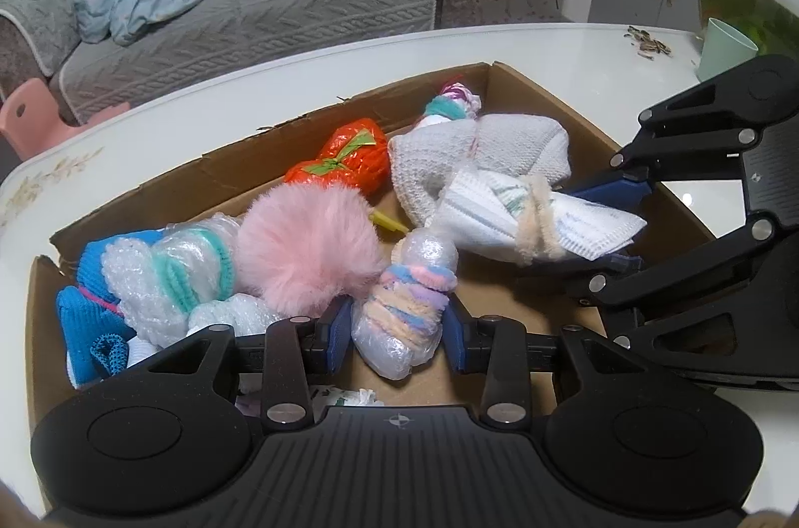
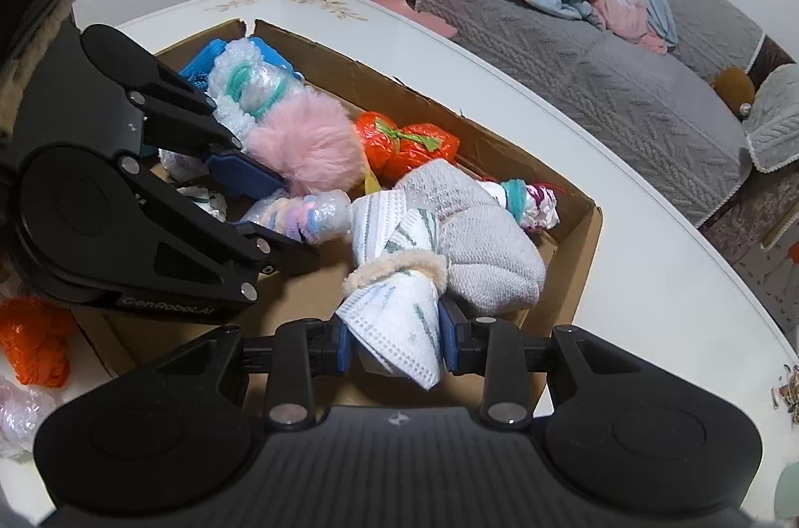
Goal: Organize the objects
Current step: 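Carry both rolls into the tray and open both grippers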
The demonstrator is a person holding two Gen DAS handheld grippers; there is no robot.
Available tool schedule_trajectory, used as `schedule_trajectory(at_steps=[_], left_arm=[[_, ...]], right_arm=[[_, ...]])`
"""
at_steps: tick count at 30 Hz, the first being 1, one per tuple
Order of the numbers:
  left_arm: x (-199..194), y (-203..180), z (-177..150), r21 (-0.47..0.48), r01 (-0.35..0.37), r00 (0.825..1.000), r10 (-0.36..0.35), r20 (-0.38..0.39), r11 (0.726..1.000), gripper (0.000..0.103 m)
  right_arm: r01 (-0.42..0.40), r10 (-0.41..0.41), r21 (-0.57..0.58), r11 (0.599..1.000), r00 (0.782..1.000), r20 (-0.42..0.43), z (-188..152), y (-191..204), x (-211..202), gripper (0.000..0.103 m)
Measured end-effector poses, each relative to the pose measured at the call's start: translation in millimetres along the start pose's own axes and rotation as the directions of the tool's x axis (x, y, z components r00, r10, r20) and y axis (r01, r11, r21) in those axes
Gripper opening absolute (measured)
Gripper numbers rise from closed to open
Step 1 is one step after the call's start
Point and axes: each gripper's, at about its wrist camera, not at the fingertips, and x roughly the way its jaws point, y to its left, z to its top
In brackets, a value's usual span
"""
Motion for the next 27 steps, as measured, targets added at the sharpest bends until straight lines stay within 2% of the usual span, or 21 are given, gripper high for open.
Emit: schedule_trajectory(at_steps=[6, 8, 9, 12, 21, 24, 27], left_arm=[[-0.8, -0.5, 0.2, -0.023, -0.01, 1.0, 0.01, -0.009, 1.0, 0.048], [-1.5, -0.4, 1.7, -0.03, -0.013, 1.0, 0.013, -0.012, 0.999, 0.051], [-2.2, -1.2, 2.0, -0.033, -0.012, 1.0, 0.012, -0.016, 0.999, 0.054], [-4.0, -1.4, 4.1, -0.052, -0.016, 1.0, 0.015, -0.019, 0.999, 0.063], [-14.5, 1.5, 7.3, -0.095, -0.041, 0.999, 0.039, -0.027, 0.995, 0.076], [-19.5, 6.1, 8.2, -0.139, -0.036, 0.999, 0.031, -0.032, 0.99, 0.079], [-26.6, 7.2, 9.5, -0.165, -0.033, 0.999, 0.03, -0.017, 0.986, 0.084]], right_arm=[[0.001, -0.001, 0.015, 1.0, 0.999, -0.032, 0.1, -0.7, 5.0, 0.03], [0.007, -0.006, 0.014, 1.0, 0.999, -0.041, 1.9, 1.7, 4.1, 0.034], [0.008, -0.007, 0.011, 1.0, 0.999, -0.045, 2.7, 3.3, 3.2, 0.036], [0.018, -0.017, 0.01, 1.0, 0.998, -0.057, 4.0, 6.3, -1.1, 0.051], [0.051, -0.05, 0.011, 0.999, 0.996, -0.077, 8.0, 4.1, -7.9, 0.06], [0.069, -0.067, 0.012, 0.998, 0.993, -0.092, 11.2, 5.0, -8.5, 0.068], [0.059, -0.057, 0.018, 0.998, 0.994, -0.097, 14.5, 7.3, -8.7, 0.08]])
